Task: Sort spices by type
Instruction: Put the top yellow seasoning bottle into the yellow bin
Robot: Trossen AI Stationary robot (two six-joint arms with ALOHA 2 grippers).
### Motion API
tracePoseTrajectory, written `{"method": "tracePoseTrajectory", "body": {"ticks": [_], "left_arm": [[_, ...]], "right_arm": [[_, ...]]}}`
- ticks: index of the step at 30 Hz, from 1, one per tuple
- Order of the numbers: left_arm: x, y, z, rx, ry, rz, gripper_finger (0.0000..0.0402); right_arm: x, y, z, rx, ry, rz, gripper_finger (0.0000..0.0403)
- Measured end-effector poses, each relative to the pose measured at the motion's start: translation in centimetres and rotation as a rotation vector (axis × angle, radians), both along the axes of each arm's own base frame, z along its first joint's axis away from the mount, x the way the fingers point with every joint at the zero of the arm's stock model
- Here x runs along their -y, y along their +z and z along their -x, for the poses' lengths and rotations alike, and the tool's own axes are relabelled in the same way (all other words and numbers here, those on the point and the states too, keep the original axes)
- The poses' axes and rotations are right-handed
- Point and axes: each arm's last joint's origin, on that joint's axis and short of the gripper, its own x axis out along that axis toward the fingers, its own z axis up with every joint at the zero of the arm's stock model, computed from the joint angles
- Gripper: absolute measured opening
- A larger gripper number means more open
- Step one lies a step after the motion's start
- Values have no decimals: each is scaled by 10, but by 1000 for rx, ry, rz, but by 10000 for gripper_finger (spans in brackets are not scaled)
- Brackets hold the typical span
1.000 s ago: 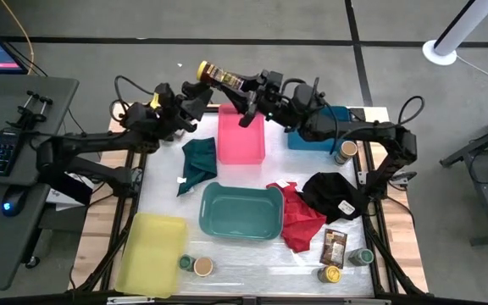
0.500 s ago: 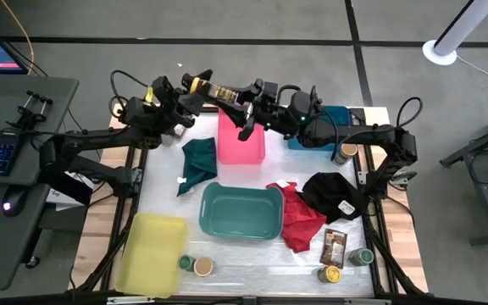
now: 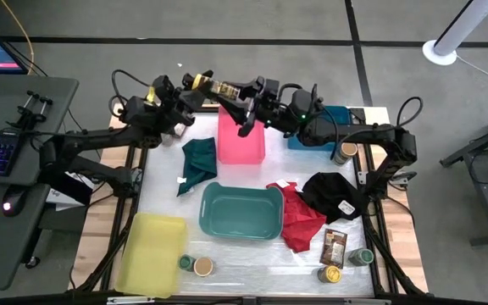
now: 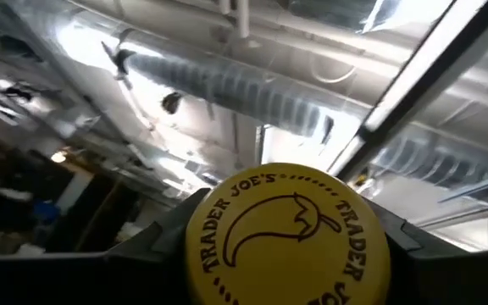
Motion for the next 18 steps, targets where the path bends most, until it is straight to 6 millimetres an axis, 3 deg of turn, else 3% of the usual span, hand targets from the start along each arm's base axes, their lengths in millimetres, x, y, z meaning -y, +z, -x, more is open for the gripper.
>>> {"method": "tracePoseTrajectory", "body": {"ticks": [4,10,14,18], "left_arm": [[-6,-1,2,-37,24,13,190],[-12,2,18,-161,113,-10,190],[-6,-3,37,-434,102,-51,190],[25,-18,65,-749,-7,-46,190]], "right_arm": [[7,4,5,20,-21,-5,339],[18,18,22,18,-55,-1,352],[24,30,43,-60,-102,26,353],[26,38,67,-195,-145,53,354]]}}
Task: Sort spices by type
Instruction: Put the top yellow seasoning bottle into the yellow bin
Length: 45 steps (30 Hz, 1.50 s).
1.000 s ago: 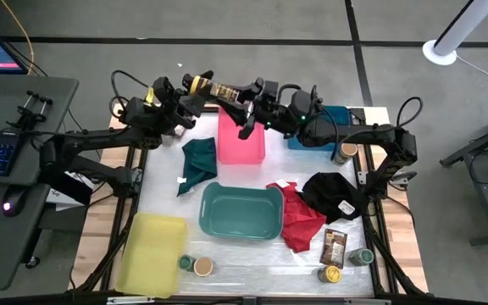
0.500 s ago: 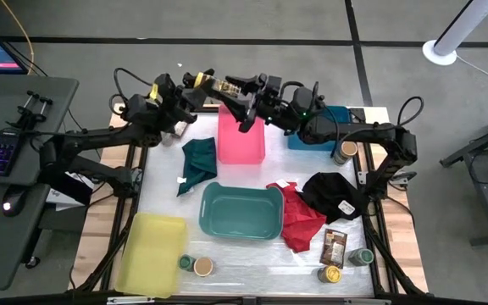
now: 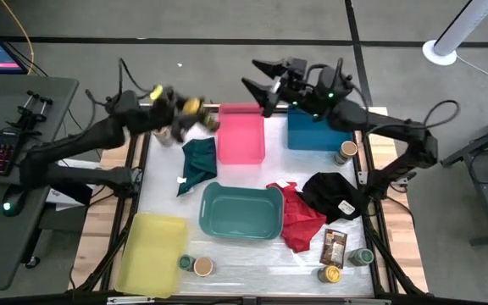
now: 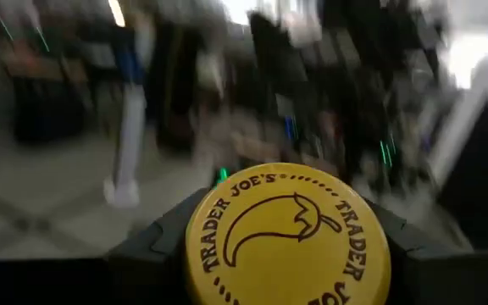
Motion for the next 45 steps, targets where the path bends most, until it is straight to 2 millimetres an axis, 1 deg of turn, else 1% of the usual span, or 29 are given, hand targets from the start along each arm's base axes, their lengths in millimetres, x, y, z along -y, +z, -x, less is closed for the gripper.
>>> {"method": "tracePoseTrajectory", "body": {"ticks": [2,5,8,10,14,17,19,20,24,27,30,32,35,38,42,45], "left_arm": [[20,-8,14,-115,-46,59,190],[50,-16,29,-207,-116,165,190],[82,-26,36,-268,-204,269,190],[103,-36,39,-340,-266,319,190],[142,-57,47,-547,-364,331,190],[164,-72,54,-673,-397,253,190],[175,-81,58,-731,-387,169,190],[181,-84,59,-733,-375,133,190],[203,-103,65,-684,-341,45,190],[214,-121,73,-658,-318,79,190],[220,-136,81,-644,-276,114,190],[222,-146,82,-651,-234,129,190],[229,-160,77,-670,-181,118,190],[239,-173,68,-731,-158,52,190],[256,-180,54,-814,-177,-55,190],[266,-184,48,-828,-166,-93,190]], "right_arm": [[1,1,10,-70,-18,8,354],[4,-1,20,-155,-50,10,354],[9,-6,23,-220,-81,-3,355],[12,-10,23,-244,-88,-23,355],[12,-14,21,-258,-77,-83,355],[5,-15,19,-243,-46,-138,355],[-1,-15,17,-225,-20,-176,355],[-4,-15,16,-217,-6,-196,355],[-19,-15,12,-190,33,-279,355],[-30,-15,10,-182,46,-300,355],[-41,-15,8,-188,54,-293,355],[-47,-16,8,-200,57,-284,355],[-54,-18,7,-235,74,-260,355],[-61,-20,6,-259,92,-245,355],[-67,-20,6,-259,116,-252,355],[-72,-20,6,-249,133,-287,355]]}}
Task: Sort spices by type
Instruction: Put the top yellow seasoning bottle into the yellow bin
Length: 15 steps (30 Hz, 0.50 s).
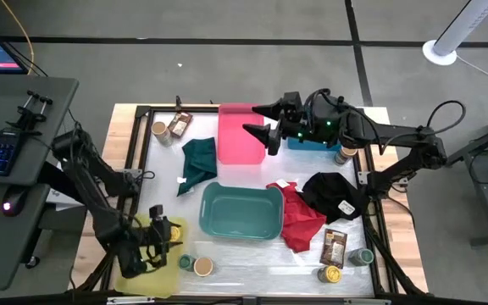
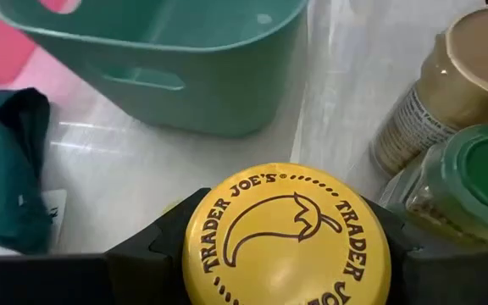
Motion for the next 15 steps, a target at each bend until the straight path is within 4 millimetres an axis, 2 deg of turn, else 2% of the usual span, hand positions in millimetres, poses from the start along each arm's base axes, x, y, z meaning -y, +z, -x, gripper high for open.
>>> {"method": "tracePoseTrajectory", "body": {"ticks": [6,15], "left_arm": [[4,-15,0,-9,-2,-117,192],[3,-31,4,-28,17,-241,229]], "right_arm": [[-10,0,0,15,28,-56,355],[-16,3,0,65,-41,-123,355]]}}
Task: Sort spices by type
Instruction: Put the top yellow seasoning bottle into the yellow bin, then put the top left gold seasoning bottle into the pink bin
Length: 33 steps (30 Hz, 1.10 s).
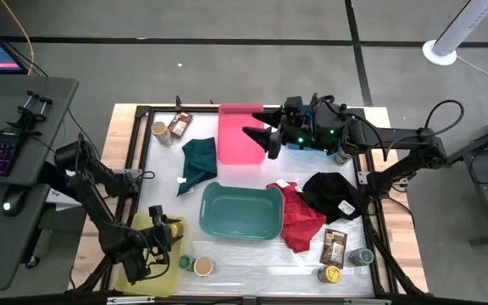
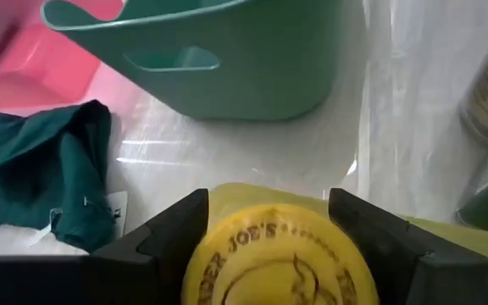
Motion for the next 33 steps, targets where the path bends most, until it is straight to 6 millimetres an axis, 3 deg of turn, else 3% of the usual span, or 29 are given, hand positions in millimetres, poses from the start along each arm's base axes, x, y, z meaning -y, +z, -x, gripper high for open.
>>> {"method": "tracePoseTrajectory", "body": {"ticks": [8,20,27,33], "left_arm": [[-2,3,3,0,4,23,233],[-23,49,13,47,-78,108,234],[-48,78,11,129,-73,149,235],[-96,117,-6,342,167,262,235]], "right_arm": [[1,0,0,19,-21,-49,355],[1,0,0,13,-23,-31,355],[1,0,0,13,-11,-31,355],[1,0,0,6,-11,-22,355]]}}
